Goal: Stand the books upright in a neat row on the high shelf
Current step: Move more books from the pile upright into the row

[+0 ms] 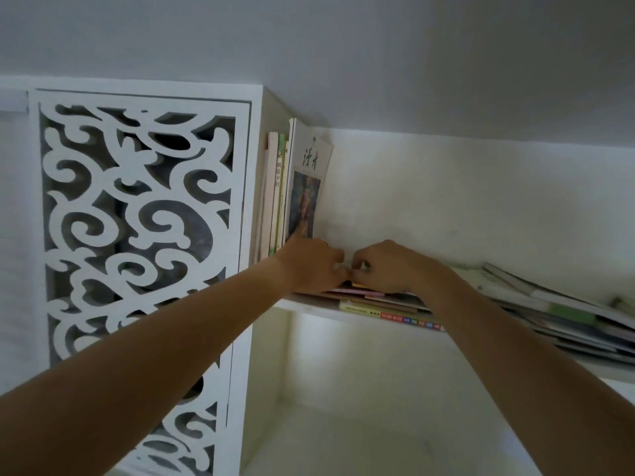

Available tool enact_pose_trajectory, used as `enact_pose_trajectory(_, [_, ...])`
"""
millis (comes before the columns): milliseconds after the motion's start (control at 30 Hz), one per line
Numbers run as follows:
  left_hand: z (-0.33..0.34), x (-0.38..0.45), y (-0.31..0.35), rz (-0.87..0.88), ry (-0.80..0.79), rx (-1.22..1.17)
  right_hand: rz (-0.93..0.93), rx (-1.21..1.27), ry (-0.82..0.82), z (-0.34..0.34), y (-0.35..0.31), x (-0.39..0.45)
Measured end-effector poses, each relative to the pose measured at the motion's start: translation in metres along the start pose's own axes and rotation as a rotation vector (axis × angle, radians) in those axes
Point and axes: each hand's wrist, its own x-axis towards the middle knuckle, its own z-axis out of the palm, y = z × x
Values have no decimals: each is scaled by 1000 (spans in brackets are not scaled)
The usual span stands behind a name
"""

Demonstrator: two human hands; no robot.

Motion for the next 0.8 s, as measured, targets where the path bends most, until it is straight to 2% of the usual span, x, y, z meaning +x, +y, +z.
enact_pose_trajectory(100, [1, 1, 2, -1, -206, -278, -48, -115, 79, 17, 2, -7])
enact_pose_trajectory(200, [-3, -2, -9, 18, -295, -333, -85, -157, 180, 22, 5, -14])
enact_pose_trajectory(367, [1, 5, -14, -5, -236, -407, -145, -114, 279, 10, 25, -31])
enact_pose_trajectory(500, [4, 14, -4, -67, -217, -485, -8, -90, 210, 2, 64, -51])
enact_pose_trajectory(567, [3, 19, 16, -25, -183, -561, 30, -62, 137, 6, 75, -58])
enact_pose_trajectory(633, [-2, 26, 47, 59, -115, -709, 0, 13, 149, 14, 79, -61])
enact_pose_trajectory(733, [-9, 38, 87, 64, -61, -855, 1, 155, 143, 15, 84, -67])
enact_pose_trajectory(800, [-11, 46, 99, 49, -69, -814, 10, 43, 178, 11, 95, -75])
